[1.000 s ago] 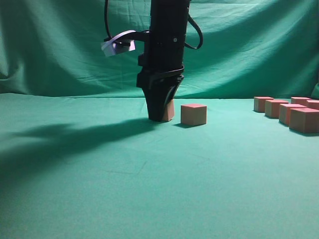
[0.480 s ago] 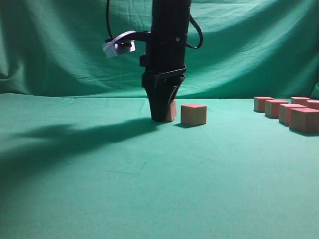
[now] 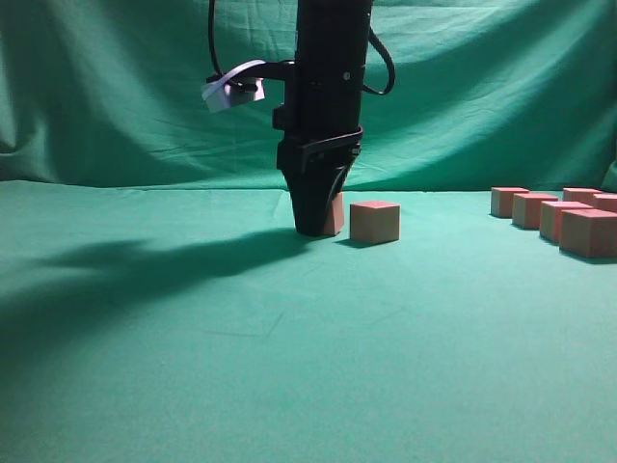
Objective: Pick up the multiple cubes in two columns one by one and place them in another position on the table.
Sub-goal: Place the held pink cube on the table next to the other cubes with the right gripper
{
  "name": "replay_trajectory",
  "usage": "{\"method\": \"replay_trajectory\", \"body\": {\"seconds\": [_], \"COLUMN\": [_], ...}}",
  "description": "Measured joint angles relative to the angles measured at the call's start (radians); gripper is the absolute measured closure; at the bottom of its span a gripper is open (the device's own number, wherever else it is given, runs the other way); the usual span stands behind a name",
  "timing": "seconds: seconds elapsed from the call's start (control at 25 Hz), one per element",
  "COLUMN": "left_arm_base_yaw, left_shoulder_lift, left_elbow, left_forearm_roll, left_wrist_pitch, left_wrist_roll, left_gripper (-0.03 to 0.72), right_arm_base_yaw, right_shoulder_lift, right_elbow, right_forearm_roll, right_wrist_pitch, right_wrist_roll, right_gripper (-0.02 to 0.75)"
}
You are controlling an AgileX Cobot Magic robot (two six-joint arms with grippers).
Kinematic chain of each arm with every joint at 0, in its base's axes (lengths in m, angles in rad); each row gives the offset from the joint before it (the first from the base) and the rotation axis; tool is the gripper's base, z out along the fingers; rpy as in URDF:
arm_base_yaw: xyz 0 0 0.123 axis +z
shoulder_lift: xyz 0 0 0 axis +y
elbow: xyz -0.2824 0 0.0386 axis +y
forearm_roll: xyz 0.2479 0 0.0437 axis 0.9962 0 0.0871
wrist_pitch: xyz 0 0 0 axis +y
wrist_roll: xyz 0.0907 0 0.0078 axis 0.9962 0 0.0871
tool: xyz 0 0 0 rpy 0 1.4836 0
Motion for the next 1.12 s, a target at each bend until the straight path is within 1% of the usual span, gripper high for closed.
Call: {"method": "replay_trajectory", "body": {"seconds": [0.24,0.28,0.32,0.4,0.44,0.48,0.56,0.8,0.96,1.0,1.12], "left_arm_base_yaw": [0.000,0.000,0.000,0.000,0.000,0.000,0.000,0.000,0.000,0.000,0.000], "left_shoulder_lift": [0.000,0.000,0.000,0.000,0.000,0.000,0.000,0.000,0.000,0.000,0.000], "left_elbow": [0.000,0.000,0.000,0.000,0.000,0.000,0.000,0.000,0.000,0.000,0.000], "left_forearm_roll": [0.000,0.000,0.000,0.000,0.000,0.000,0.000,0.000,0.000,0.000,0.000], "left_wrist_pitch": [0.000,0.000,0.000,0.000,0.000,0.000,0.000,0.000,0.000,0.000,0.000], "left_wrist_roll": [0.000,0.000,0.000,0.000,0.000,0.000,0.000,0.000,0.000,0.000,0.000], "left_gripper": [0.688,0.688,0.688,0.688,0.688,0.688,0.688,0.688,0.688,0.688,0.688], "right_arm_base_yaw": [-0.003,-0.005,-0.005,-0.005,-0.005,-0.005,-0.003,-0.001,-0.001,-0.001,-0.001], "right_shoulder_lift": [0.000,-0.002,-0.002,-0.005,-0.008,-0.012,-0.023,-0.115,-0.216,-0.246,-0.329], "right_elbow": [-0.004,-0.006,-0.006,-0.006,-0.006,-0.008,-0.022,-0.143,-0.172,-0.172,-0.172], "right_forearm_roll": [0.005,0.005,0.005,0.011,0.013,0.015,0.018,0.020,0.020,0.020,-0.005], "right_wrist_pitch": [-0.030,-0.031,-0.031,-0.029,-0.026,-0.019,0.011,0.155,0.187,0.192,0.201], "right_wrist_roll": [0.006,0.011,0.015,0.025,0.036,0.047,0.063,0.166,0.259,0.286,0.396], "right_gripper": [0.148,0.107,0.087,0.097,0.055,0.066,0.066,0.066,0.066,0.107,0.113]}}
